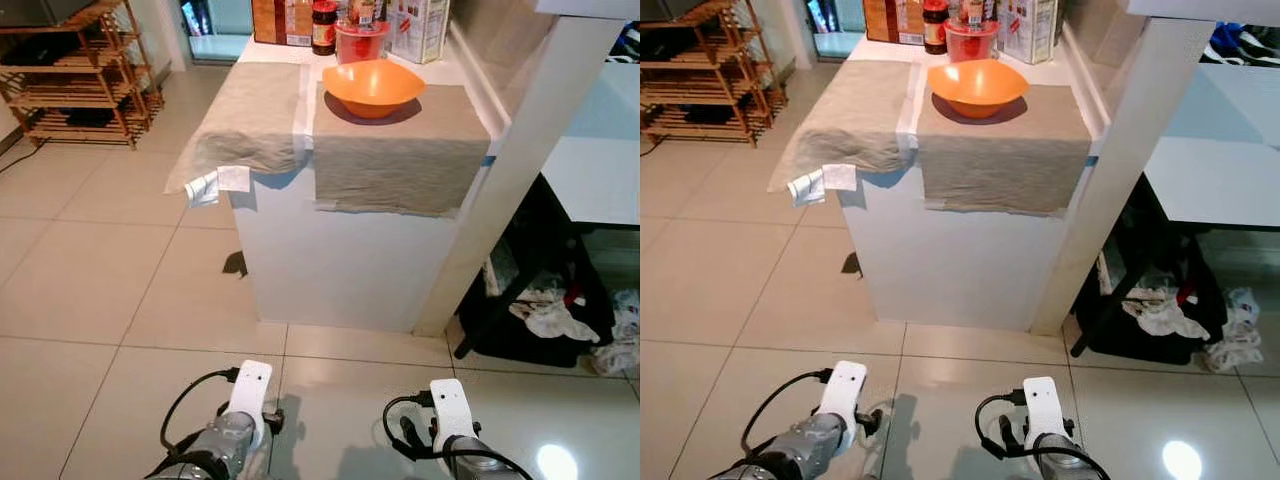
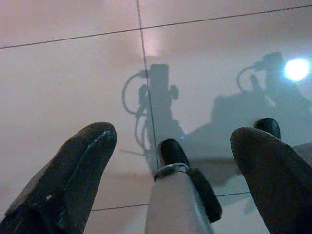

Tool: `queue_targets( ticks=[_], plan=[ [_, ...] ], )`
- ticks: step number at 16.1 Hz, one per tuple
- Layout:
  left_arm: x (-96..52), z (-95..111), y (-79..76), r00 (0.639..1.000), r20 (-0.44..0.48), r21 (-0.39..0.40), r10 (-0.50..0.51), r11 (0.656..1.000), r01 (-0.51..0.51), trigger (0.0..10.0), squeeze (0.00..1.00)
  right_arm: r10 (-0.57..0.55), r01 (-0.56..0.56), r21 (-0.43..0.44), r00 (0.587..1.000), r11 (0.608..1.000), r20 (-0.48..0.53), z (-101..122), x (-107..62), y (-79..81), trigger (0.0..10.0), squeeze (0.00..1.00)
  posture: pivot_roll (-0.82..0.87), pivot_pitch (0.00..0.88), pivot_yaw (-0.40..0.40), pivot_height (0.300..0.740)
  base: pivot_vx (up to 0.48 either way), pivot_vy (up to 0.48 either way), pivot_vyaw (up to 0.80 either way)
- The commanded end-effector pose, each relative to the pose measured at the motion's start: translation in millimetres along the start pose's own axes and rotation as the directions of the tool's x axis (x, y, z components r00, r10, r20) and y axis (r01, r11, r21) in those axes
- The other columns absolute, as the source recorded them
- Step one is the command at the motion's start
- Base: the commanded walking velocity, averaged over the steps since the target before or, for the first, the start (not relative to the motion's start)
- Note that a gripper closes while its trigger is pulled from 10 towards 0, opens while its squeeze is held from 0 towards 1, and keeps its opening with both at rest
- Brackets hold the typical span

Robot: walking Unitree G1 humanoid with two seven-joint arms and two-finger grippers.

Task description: Setting the table

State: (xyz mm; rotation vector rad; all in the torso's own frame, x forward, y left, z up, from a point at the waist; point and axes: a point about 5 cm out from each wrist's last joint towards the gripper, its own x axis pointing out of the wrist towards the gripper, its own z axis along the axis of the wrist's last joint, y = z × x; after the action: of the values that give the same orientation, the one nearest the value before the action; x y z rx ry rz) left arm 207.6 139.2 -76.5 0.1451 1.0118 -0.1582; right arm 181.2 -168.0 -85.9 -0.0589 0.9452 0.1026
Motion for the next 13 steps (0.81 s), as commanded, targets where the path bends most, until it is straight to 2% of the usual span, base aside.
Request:
queue_targets(
  ticks=[1,4,13],
  plan=[
    [0.4,6.9,-1.3,1.000,0.016,0.009,-0.008,1.000,0.008,10.0,0.00,-0.012,0.012,-0.004,1.000,1.000,0.000,-0.1,-0.4,-3.6,10.0,0.00,-0.14,0.000,0.028,0.727,0.000,0.000,0.00],
    [0.4,6.6,-1.0,1.000,0.010,-0.009,-0.007,1.000,0.008,10.0,0.00,-0.015,0.015,-0.004,1.000,1.000,-0.003,-0.9,-0.7,-4.9,10.0,0.00,-0.14,0.000,0.028,0.727,0.000,0.000,0.00],
    [0.3,2.5,-3.7,1.000,-0.004,0.008,-0.019,1.000,0.019,10.0,0.00,-0.009,0.009,-0.025,1.000,1.000,-0.005,-2.8,-1.2,-4.7,10.0,0.00,-0.13,0.000,0.016,0.727,0.000,0.000,0.00]
  ],
)
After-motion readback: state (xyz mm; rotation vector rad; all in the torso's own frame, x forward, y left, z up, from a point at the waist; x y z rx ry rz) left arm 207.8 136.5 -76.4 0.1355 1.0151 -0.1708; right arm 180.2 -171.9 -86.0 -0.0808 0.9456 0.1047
